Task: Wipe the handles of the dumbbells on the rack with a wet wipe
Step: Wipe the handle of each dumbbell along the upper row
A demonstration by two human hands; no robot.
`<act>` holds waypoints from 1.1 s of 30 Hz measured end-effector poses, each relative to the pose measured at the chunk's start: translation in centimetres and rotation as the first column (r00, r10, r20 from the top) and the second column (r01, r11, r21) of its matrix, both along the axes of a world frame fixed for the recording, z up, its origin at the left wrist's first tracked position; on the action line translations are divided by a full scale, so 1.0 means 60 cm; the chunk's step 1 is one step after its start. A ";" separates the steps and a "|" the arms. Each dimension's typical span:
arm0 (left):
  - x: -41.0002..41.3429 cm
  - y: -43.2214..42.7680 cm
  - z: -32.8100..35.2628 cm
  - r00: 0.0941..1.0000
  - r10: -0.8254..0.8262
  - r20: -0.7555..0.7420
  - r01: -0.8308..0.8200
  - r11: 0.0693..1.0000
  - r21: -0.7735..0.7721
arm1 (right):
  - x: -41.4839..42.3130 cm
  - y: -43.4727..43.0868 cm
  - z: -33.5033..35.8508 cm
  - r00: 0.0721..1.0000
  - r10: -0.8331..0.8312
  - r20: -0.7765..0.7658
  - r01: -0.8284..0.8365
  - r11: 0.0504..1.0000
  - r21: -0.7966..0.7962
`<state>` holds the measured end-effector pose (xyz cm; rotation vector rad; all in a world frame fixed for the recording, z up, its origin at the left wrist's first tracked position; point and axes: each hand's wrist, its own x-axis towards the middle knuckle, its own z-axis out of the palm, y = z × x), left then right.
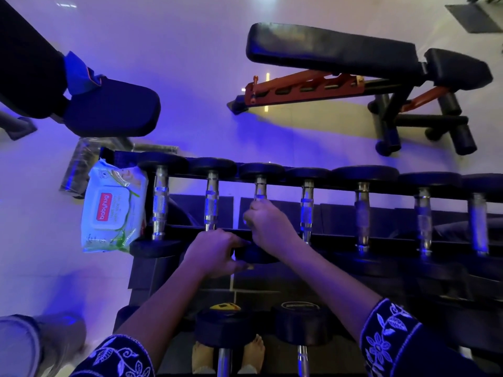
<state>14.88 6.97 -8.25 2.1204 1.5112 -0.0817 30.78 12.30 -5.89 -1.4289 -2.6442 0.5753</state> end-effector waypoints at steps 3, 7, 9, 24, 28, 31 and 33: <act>0.002 0.000 0.005 1.000 -0.009 0.007 0.009 1.000 0.006 | 0.006 0.052 0.004 0.986 -0.124 -0.110 0.135 0.986 0.099; 0.011 -0.002 0.010 0.997 -0.053 -0.060 0.056 0.997 0.048 | 0.003 0.053 0.002 0.961 -0.224 -0.161 0.248 0.957 0.149; 0.037 0.003 0.018 0.986 -0.070 -0.151 0.083 0.993 0.079 | 0.009 0.031 -0.006 0.953 -0.233 -0.192 0.260 0.956 0.133; 0.085 -0.028 0.033 0.994 -0.003 0.105 -0.008 0.995 0.099 | 0.047 0.061 0.008 0.789 -0.482 -0.380 0.425 0.876 -0.229; 0.069 -0.040 0.028 0.905 0.190 0.380 -0.185 0.982 -0.049 | 0.046 0.057 0.002 0.791 -0.469 -0.394 0.422 0.883 -0.204; 0.113 -0.048 0.028 0.992 0.117 0.041 -0.121 0.987 0.110 | 0.034 0.045 -0.006 0.838 -0.398 -0.375 0.397 0.914 -0.082; 0.140 -0.054 0.042 0.985 0.052 -0.167 -0.017 0.978 0.206 | 0.029 0.042 -0.011 0.849 -0.375 -0.372 0.391 0.920 -0.035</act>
